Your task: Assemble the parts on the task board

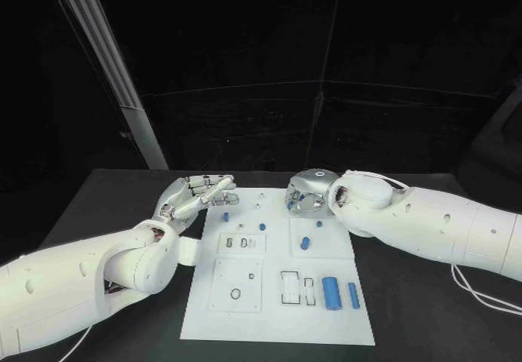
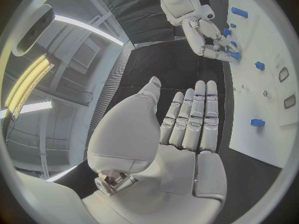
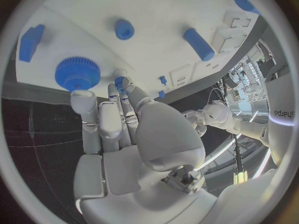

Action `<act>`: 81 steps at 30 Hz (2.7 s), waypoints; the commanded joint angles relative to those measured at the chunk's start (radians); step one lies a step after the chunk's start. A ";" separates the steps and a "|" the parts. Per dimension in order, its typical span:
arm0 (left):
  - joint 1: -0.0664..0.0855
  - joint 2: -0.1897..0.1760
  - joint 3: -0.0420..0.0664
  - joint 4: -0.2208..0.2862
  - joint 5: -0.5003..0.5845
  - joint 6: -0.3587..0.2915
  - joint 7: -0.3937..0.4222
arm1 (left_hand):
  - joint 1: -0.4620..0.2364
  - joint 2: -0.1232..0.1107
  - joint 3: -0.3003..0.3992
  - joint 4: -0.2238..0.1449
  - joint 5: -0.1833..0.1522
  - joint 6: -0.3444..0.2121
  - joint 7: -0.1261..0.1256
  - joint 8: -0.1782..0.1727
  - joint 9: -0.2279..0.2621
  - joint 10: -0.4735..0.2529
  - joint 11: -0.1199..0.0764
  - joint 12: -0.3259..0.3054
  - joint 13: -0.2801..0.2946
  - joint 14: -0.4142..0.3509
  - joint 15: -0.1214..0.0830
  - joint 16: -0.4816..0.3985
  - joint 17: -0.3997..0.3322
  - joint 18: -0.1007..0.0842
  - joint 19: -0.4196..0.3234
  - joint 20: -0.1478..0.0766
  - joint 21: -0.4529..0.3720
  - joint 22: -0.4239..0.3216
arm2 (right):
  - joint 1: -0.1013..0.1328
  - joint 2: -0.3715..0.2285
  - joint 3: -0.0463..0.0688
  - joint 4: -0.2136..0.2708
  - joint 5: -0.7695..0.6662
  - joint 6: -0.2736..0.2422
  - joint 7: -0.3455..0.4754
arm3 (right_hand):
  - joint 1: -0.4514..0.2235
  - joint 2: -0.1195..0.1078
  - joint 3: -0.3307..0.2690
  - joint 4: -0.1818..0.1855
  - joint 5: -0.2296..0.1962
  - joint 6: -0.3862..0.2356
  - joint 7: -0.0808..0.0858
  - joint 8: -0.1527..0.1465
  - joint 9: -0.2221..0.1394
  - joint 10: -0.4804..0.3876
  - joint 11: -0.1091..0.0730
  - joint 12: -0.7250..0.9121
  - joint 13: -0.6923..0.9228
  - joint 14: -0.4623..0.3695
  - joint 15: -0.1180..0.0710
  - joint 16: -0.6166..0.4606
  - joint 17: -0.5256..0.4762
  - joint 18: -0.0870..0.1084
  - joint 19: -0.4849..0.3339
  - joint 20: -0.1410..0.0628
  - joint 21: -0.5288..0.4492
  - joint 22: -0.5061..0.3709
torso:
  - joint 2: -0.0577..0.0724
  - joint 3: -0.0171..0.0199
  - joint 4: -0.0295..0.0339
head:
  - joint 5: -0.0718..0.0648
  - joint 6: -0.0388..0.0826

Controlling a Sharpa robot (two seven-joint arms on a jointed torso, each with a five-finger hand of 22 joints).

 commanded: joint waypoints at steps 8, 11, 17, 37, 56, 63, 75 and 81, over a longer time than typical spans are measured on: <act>0.003 -0.002 0.001 -0.002 -0.004 0.015 0.001 | -0.002 0.005 -0.004 -0.004 -0.004 -0.008 0.008 -0.007 -0.001 -0.005 0.000 -0.003 -0.001 -0.002 0.003 -0.006 0.001 0.005 0.007 -0.001 0.002 -0.002 | 0.004 0.026 0.028 -0.003 0.064 -0.188 0.027 | -0.036 -0.053 0.107 0.005 0.001 0.003 0.009 0.001 0.002 0.005 0.003 0.005 0.003 0.018 -0.003 0.015 0.000 -0.006 0.000 0.004 0.020 0.014 | 0.002 -0.0003 -0.0001 | 0.004 0.007; 0.003 0.002 0.001 -0.004 -0.004 0.017 0.001 | 0.003 0.005 -0.004 -0.010 -0.004 -0.010 0.009 -0.009 -0.001 -0.008 0.000 -0.006 -0.001 -0.003 0.004 -0.009 0.002 0.005 0.006 0.000 0.001 -0.003 | 0.004 0.047 0.030 -0.022 0.064 -0.188 0.023 | -0.041 -0.059 0.119 0.006 0.002 0.001 0.009 0.000 0.002 0.002 0.005 0.004 0.002 0.017 -0.003 0.016 -0.001 -0.006 -0.001 0.005 0.022 0.015 | 0.003 -0.0006 0.0031 | 0.003 0.007; 0.003 0.007 0.001 -0.007 -0.004 0.019 0.000 | 0.003 0.005 -0.004 -0.010 -0.004 -0.010 0.009 -0.009 -0.001 -0.008 0.000 -0.006 -0.001 -0.003 0.004 -0.009 0.002 0.005 0.006 0.000 0.001 -0.003 | 0.005 0.096 0.031 -0.077 0.060 -0.181 0.022 | -0.054 -0.075 0.159 0.009 0.003 -0.002 0.010 0.000 0.002 -0.001 0.007 0.004 0.002 0.016 -0.002 0.019 -0.002 -0.006 -0.004 0.006 0.026 0.017 | 0.004 -0.0025 0.0079 | 0.005 0.008; 0.018 0.012 0.001 -0.004 -0.004 0.020 -0.001 | 0.006 0.005 -0.004 -0.013 -0.004 -0.010 0.009 -0.010 -0.001 -0.009 0.001 -0.007 -0.001 -0.003 0.004 -0.011 0.002 0.005 0.006 0.000 0.000 -0.004 | 0.005 0.197 0.031 -0.182 0.014 -0.083 0.007 | -0.074 -0.098 0.194 0.018 0.002 -0.006 0.011 0.000 0.002 -0.006 0.009 0.004 0.002 0.015 0.000 0.021 -0.007 -0.006 -0.007 0.008 0.030 0.019 | 0.016 -0.0071 0.0141 | 0.008 0.007; 0.023 0.016 0.001 -0.003 -0.004 0.015 -0.001 | 0.008 0.005 -0.004 -0.015 -0.004 -0.011 0.008 -0.011 -0.001 -0.011 0.001 -0.009 -0.001 -0.003 0.005 -0.013 0.002 0.005 0.006 0.000 -0.001 -0.004 | 0.005 0.236 0.031 -0.211 -0.036 -0.072 -0.045 | -0.096 -0.117 0.215 0.035 0.002 -0.011 0.011 0.000 0.002 -0.013 0.010 0.003 0.002 0.014 0.002 0.024 -0.007 -0.006 -0.010 0.010 0.032 0.018 | 0.020 -0.0083 0.0158 | 0.017 0.004; 0.023 0.017 0.001 -0.004 -0.004 0.016 -0.002 | 0.008 0.005 -0.004 -0.015 -0.004 -0.011 0.008 -0.011 -0.001 -0.011 0.001 -0.009 -0.001 -0.003 0.005 -0.013 0.002 0.005 0.006 0.000 -0.001 -0.004 | 0.005 0.242 0.031 -0.219 -0.044 -0.071 -0.052 | -0.102 -0.128 0.224 0.040 0.001 -0.016 0.012 -0.001 0.001 -0.020 0.011 0.002 0.001 0.012 0.002 0.021 -0.015 -0.004 -0.016 0.011 0.027 0.008 | 0.021 -0.0080 0.0137 | 0.019 0.006; 0.023 0.017 0.001 -0.006 -0.004 0.019 -0.005 | 0.009 0.006 -0.004 -0.017 -0.004 -0.011 0.008 -0.011 -0.001 -0.012 0.001 -0.010 -0.001 -0.004 0.005 -0.014 0.003 0.005 0.006 0.000 -0.001 -0.005 | 0.004 0.247 0.031 -0.227 -0.050 -0.032 -0.054 | -0.112 -0.151 0.245 0.054 -0.001 -0.033 0.016 -0.002 0.000 -0.044 0.017 0.001 0.000 0.009 0.007 0.018 -0.024 -0.002 -0.023 0.014 0.022 -0.002 | 0.022 -0.0084 0.0146 | 0.020 0.003; 0.023 0.017 0.001 -0.007 -0.004 0.020 -0.006 | 0.009 0.006 -0.004 -0.017 -0.004 -0.011 0.008 -0.011 -0.001 -0.012 0.001 -0.010 -0.001 -0.004 0.005 -0.014 0.003 0.005 0.006 0.000 -0.001 -0.005 | 0.004 0.240 0.031 -0.222 -0.053 -0.028 -0.053 | -0.113 -0.152 0.246 0.055 -0.001 -0.034 0.016 -0.002 0.000 -0.044 0.017 0.002 0.000 0.009 0.007 0.019 -0.024 -0.003 -0.023 0.014 0.023 -0.001 | 0.022 -0.0081 0.0131 | 0.024 0.001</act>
